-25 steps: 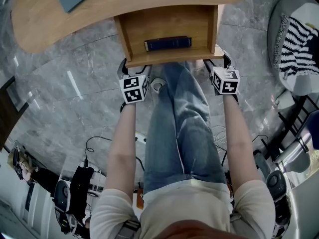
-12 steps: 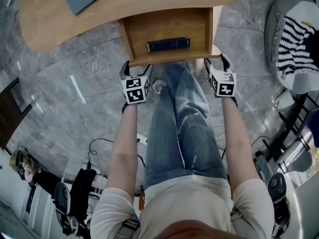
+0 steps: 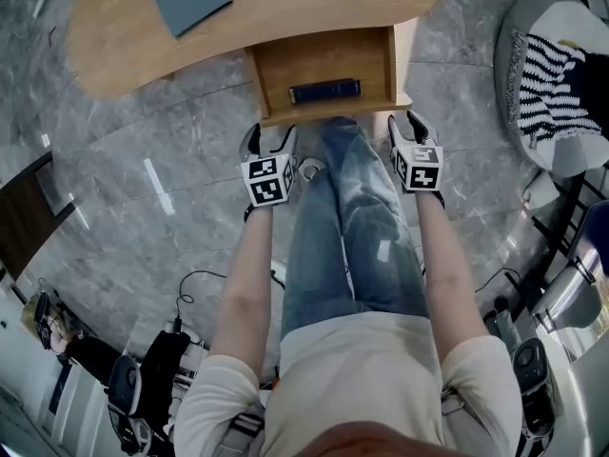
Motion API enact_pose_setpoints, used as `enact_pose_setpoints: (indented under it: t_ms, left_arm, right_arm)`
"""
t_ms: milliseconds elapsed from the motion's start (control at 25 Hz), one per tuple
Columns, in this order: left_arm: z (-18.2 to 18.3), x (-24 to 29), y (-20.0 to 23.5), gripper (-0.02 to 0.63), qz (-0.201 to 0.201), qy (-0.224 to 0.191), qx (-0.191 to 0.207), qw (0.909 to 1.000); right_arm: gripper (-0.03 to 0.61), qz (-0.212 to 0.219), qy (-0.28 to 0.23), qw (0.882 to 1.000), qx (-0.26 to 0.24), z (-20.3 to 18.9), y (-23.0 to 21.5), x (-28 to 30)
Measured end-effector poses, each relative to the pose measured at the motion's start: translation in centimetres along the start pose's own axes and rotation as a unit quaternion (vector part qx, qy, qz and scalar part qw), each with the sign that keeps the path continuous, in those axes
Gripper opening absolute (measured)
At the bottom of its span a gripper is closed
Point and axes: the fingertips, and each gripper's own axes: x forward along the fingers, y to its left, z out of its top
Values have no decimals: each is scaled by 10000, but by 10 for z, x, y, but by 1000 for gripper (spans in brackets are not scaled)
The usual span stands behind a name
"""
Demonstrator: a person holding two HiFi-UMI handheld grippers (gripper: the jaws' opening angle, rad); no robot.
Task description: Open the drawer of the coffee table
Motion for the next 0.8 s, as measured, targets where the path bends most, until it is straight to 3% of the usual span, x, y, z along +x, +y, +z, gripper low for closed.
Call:
enact_pose_setpoints:
  t_ms: [200, 320, 640, 800]
  left_arm:
    - [26, -42, -17, 238, -37, -208, 8, 9998]
    - [39, -69, -26, 166, -59, -322, -13, 9995]
    - [82, -140, -47, 12, -92, -777, 122, 9969]
    - [97, -183, -61, 2, -110, -1036, 132, 9945]
  right_arm:
    - [97, 3, -305, 9995, 28, 31, 16, -43]
    - [4, -62, -385, 9992, 97, 44, 23, -71]
    - [3, 116, -781, 9969, 73, 80, 65, -150]
    - [3, 277, -930, 9953, 29, 95, 89, -192]
